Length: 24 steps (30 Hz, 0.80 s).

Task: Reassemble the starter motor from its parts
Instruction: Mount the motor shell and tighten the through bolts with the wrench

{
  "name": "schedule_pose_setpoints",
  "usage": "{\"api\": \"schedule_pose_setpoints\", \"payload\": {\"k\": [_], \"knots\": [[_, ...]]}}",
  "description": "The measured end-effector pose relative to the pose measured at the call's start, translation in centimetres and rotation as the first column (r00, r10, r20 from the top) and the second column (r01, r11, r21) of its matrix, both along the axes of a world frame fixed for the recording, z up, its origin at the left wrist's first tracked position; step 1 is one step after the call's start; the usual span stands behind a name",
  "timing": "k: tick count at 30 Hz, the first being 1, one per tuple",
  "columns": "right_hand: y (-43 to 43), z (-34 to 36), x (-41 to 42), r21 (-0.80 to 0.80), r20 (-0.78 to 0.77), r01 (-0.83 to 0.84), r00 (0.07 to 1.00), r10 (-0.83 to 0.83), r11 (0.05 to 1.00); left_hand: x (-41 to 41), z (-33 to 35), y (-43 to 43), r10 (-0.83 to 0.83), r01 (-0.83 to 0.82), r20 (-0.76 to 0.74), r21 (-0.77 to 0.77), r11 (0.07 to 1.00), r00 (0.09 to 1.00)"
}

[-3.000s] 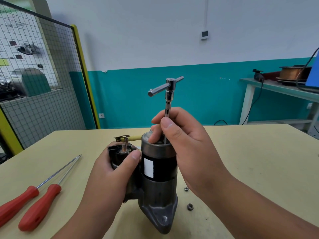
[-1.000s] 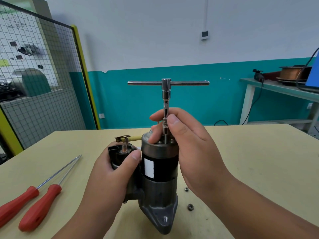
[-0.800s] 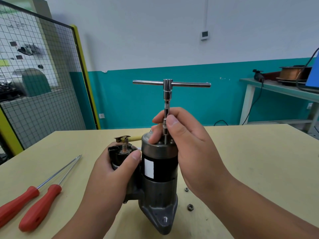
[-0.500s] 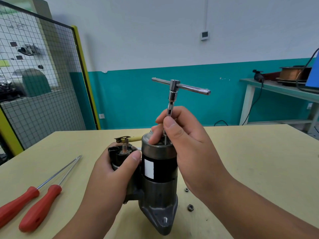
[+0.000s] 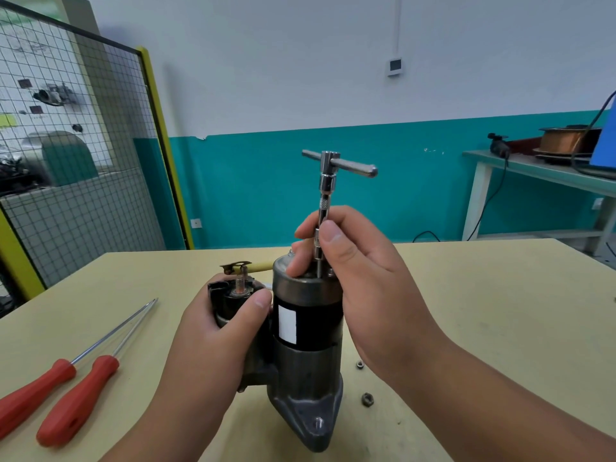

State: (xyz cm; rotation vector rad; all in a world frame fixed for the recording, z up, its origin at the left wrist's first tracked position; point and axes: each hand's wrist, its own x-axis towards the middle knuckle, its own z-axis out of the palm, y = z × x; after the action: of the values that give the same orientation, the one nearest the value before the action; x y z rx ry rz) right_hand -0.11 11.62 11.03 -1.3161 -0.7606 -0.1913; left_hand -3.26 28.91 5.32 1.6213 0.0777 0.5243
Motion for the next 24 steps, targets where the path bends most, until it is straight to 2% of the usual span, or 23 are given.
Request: {"api": "schedule_pose_setpoints", "payload": {"k": [20, 24], "knots": [[0.05, -0.1, 0.0, 0.003, 0.022, 0.001, 1.0, -0.001, 1.0, -0.35, 0.44, -0.27, -0.013, 0.013, -0.001, -0.034, 0.999, 1.0], [0.11, -0.07, 0.0, 0.013, 0.029, -0.003, 1.0, 0.002, 1.0, -0.32, 0.44, -0.25, -0.009, 0.009, -0.004, -0.002, 1.0, 1.0]]}}
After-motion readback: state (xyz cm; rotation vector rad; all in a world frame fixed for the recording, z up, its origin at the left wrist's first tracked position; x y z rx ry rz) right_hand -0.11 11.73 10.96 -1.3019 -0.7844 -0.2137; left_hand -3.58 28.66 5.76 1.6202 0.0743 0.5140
